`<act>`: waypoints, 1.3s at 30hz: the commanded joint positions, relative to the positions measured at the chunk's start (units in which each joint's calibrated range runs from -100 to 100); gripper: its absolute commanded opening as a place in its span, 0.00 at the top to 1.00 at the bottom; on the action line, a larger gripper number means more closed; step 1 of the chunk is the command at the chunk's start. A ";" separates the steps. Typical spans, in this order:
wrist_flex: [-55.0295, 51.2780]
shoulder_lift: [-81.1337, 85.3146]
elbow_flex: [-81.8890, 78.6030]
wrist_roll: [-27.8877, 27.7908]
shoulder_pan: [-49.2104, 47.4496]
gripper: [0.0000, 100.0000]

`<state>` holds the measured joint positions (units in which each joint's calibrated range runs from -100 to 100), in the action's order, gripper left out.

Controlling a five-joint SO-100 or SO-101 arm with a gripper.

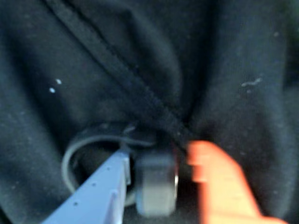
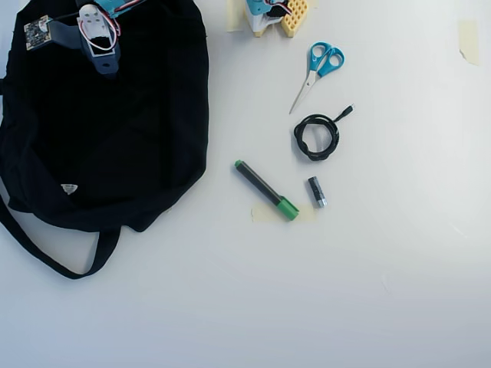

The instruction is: Put the bike light into the black bag

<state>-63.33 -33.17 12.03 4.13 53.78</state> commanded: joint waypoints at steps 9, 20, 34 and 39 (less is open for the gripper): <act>-1.96 13.58 3.69 -0.25 -3.97 0.67; -9.71 37.23 3.69 0.12 -46.38 0.95; -24.18 43.79 2.98 2.59 -52.89 0.98; -33.65 47.19 2.62 2.32 -55.13 0.98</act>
<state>-93.90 10.75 13.76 7.06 -0.66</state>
